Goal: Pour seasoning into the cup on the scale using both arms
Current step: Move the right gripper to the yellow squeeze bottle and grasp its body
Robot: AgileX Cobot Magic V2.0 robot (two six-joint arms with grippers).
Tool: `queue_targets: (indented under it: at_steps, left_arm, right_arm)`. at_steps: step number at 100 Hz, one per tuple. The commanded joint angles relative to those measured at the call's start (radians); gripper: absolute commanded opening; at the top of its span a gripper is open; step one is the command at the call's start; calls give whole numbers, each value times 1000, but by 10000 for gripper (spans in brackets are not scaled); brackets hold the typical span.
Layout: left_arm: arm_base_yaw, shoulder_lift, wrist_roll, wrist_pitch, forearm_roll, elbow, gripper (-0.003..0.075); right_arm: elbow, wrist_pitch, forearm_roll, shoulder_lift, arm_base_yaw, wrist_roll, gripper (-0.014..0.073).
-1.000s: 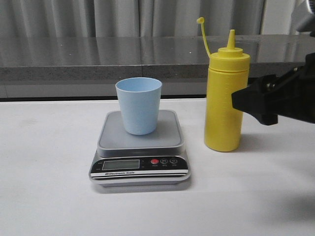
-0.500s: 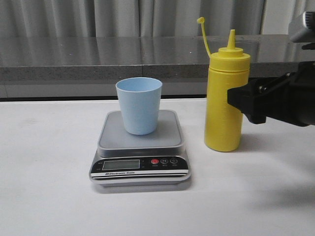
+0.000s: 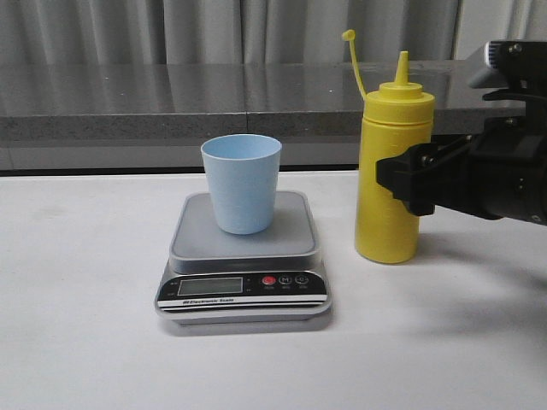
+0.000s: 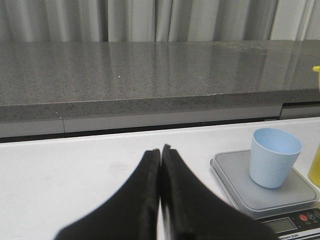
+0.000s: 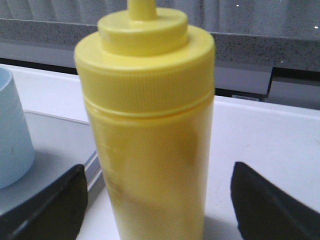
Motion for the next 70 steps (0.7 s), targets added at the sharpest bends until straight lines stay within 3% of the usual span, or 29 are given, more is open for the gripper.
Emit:
queue_targets:
  at_steps: [1,57,70]
  left_arm:
    - [2,10,-3,-80,-3,-27,-18]
    - [2,10,-3,-80,-3,-27,-18]
    - [2,10,-3,-80,-3,-27,-18]
  right_arm:
    - [-41,-54,-11,-18,-5,-13,588]
    - [-191,63,-16,70,-5,-13,587]
    - [-191,63,-16,70,-5,-13,536]
